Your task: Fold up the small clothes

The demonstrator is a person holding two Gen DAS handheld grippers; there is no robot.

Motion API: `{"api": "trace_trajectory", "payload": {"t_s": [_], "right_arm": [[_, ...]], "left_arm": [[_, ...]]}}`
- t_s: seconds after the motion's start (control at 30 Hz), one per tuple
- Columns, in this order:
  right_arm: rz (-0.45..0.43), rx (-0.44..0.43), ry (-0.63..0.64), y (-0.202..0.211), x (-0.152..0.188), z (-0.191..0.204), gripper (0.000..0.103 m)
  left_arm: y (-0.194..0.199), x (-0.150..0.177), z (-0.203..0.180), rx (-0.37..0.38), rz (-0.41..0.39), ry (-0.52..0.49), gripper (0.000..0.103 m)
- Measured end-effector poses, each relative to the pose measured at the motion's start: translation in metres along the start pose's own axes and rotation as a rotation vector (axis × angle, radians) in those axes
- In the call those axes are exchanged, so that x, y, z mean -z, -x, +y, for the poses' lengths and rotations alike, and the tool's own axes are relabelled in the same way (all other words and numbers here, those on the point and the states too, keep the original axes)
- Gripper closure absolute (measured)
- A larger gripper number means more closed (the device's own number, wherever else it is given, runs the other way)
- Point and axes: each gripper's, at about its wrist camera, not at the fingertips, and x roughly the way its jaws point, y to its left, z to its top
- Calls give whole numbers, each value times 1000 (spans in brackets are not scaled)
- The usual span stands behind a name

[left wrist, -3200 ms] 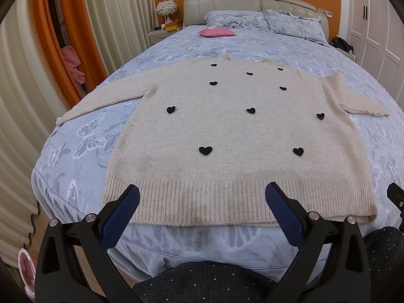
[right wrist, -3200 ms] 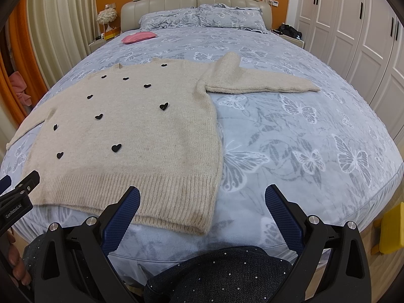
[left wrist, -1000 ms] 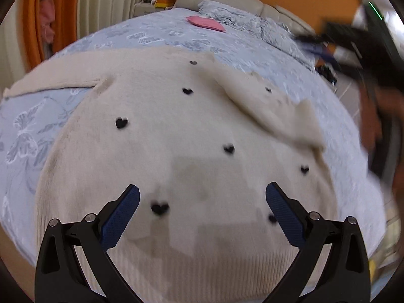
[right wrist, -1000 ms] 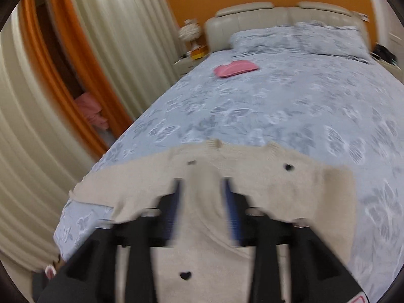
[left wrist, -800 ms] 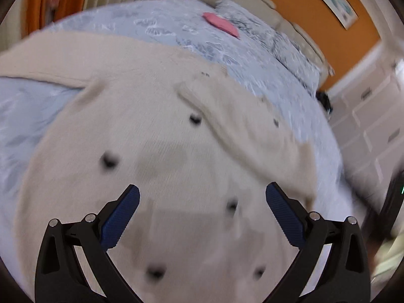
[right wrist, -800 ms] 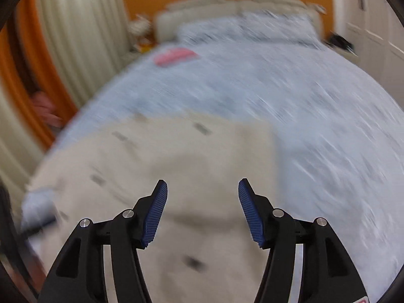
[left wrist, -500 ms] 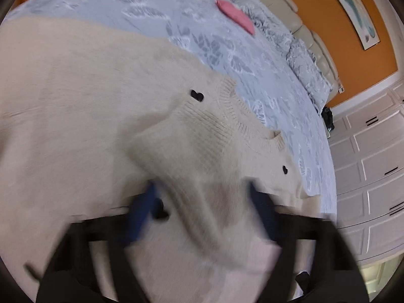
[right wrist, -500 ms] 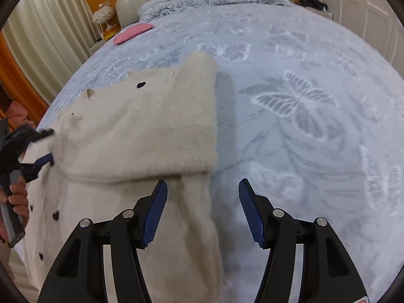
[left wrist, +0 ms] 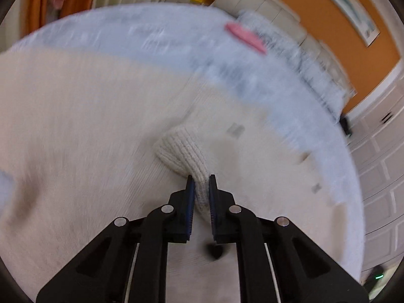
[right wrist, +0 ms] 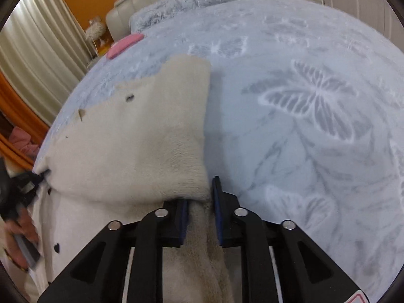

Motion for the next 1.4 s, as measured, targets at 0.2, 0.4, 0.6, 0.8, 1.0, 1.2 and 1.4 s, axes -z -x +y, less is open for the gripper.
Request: {"api": "trace_trajectory", "payload": {"t_s": [0.2, 0.4, 0.6, 0.8, 1.0, 1.2, 1.4], "right_arm": [[-58, -26, -24, 3, -13, 4, 92], [-15, 42, -19, -5, -2, -9, 84], [-33, 56, 59, 38, 15, 11, 66], [29, 27, 1, 74, 67, 1, 50], [85, 26, -61, 89, 104, -9, 45], [78, 22, -71, 89, 122, -11, 44], [46, -10, -71, 91, 127, -10, 44]], "left_arm": [[1, 5, 3, 22, -37, 23, 90], [16, 0, 17, 110, -20, 41, 79], [97, -22, 128, 94, -211, 307, 32], [137, -63, 286, -134, -346, 705, 27], [147, -83, 350, -195, -446, 864, 44], [154, -112, 283, -100, -458, 634, 97], [169, -121, 61, 211, -441, 91, 97]]}}
